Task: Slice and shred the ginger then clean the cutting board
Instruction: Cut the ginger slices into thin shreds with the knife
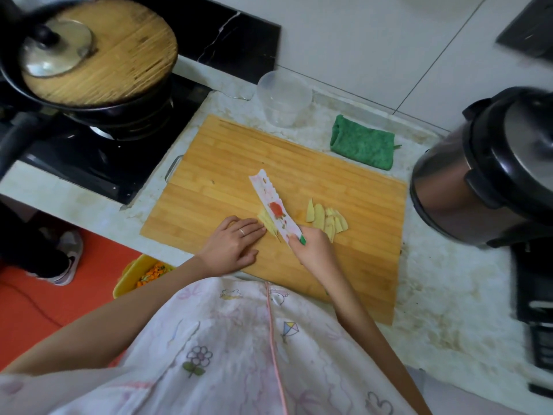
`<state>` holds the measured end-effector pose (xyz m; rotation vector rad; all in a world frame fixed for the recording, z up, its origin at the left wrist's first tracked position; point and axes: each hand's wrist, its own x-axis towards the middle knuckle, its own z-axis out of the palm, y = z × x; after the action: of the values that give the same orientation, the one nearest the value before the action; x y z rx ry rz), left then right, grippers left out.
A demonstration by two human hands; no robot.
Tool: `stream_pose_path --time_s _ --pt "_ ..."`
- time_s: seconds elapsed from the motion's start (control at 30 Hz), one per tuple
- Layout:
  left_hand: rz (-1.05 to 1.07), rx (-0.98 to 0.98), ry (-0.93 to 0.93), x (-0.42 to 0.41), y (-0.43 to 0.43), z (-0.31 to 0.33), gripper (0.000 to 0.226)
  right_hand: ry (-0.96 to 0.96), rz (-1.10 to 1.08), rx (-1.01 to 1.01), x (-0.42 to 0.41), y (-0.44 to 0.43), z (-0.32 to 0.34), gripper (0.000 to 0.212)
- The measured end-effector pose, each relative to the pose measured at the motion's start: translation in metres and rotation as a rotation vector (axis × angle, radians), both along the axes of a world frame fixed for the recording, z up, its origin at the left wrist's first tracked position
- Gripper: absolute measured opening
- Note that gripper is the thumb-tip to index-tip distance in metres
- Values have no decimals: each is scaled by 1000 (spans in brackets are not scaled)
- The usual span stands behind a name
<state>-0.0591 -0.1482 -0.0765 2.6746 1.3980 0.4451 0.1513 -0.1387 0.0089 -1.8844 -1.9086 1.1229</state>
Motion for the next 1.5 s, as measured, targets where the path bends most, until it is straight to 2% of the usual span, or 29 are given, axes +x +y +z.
stream_pose_path --time_s 0.23,0.37,0.67,0.87,1.0,1.07,1.17,1.27,1.33,1.4,1.5 --pt "-8 -73 27 2 8 -1 47 33 -136 107 10 -11 -4 27" --pt "-42 -102 65 7 18 4 46 66 -220 105 11 -14 -7 24" --pt "-118 -57 132 9 31 7 42 37 -184 100 15 -21 -8 21" --pt "-135 -35 144 6 26 2 48 35 -197 108 18 -23 -8 40" --pt "-132 -67 174 6 30 4 50 -16 -175 157 20 -25 -5 29" --pt "-109 -114 89 7 31 5 48 -152 -98 214 25 -25 1 25" --pt "101 -169 -212 2 35 16 41 -452 67 335 40 -25 9 47" --pt "417 -100 -450 -10 46 31 34 -609 216 436 54 -26 11 60" --pt "486 -131 -534 -10 58 43 26 -661 264 481 64 -25 11 60" --pt "390 -243 -618 -1 68 59 23 -712 342 533 69 -22 13 56" --pt "24 -518 -582 26 76 83 20 -760 441 696 73 -14 13 50"
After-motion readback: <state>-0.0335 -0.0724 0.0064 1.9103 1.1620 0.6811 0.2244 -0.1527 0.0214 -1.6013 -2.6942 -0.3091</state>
